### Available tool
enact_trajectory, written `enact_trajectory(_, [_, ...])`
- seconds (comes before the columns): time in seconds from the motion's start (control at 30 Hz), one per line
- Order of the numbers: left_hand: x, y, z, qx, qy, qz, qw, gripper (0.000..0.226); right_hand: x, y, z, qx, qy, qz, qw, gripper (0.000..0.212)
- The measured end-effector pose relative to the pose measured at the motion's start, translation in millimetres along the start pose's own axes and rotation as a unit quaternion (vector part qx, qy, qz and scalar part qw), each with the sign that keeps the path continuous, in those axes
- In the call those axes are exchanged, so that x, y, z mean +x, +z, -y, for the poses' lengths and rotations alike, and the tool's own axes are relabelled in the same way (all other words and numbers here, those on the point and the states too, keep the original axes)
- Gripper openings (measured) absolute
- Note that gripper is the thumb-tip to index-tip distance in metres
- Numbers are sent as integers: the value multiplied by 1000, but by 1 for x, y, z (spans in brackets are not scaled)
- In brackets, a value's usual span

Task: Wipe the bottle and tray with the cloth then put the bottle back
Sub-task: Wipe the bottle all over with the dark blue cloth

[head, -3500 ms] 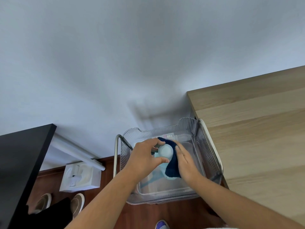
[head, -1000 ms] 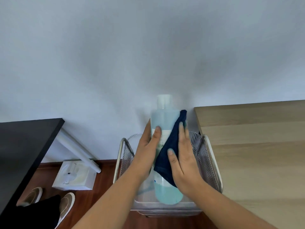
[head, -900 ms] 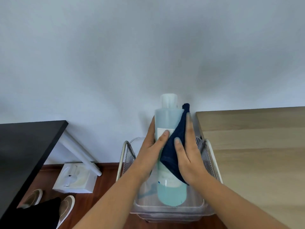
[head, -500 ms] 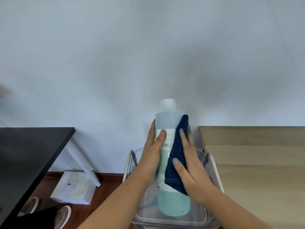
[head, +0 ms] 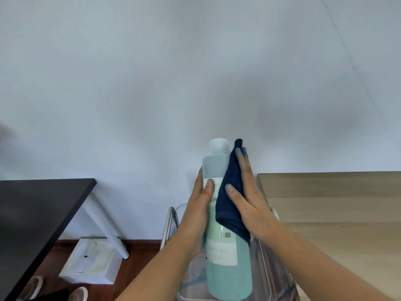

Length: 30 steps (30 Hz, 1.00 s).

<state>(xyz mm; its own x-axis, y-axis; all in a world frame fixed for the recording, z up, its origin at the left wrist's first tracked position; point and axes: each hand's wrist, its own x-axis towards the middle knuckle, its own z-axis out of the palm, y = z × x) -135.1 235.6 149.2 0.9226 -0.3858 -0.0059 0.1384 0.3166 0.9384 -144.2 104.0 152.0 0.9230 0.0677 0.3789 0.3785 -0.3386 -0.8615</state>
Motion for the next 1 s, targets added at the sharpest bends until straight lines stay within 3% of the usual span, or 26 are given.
enact_trajectory(0.2, [5,-11,-8,4,6,-47,999,54,-53,18,-8,84,31,50,995,65])
enact_trajectory(0.3, [5,-7,-9,79,54,-87,992,51,-61,20,-6,65,46,31,996,65])
enact_trajectory(0.4, [7,-1,-15,115,81,-54,989,58,-48,16,3,31,23,29,999,64])
enact_trajectory(0.53, [7,1,-21,23,54,17,998,71,-6,1,18,-3,-5,20,1000,59])
enact_trajectory(0.6, [4,3,-20,-20,36,29,999,69,14,-7,25,41,-5,18,999,55])
enact_trajectory(0.83, [11,-2,-27,-69,25,2,997,59,4,-7,32,201,48,42,978,59])
enact_trajectory(0.93, [15,-8,-29,-81,27,-2,996,53,-29,3,28,199,41,72,977,63])
enact_trajectory(1.0, [16,-11,-30,-46,35,-22,998,47,-42,9,24,133,8,69,989,69])
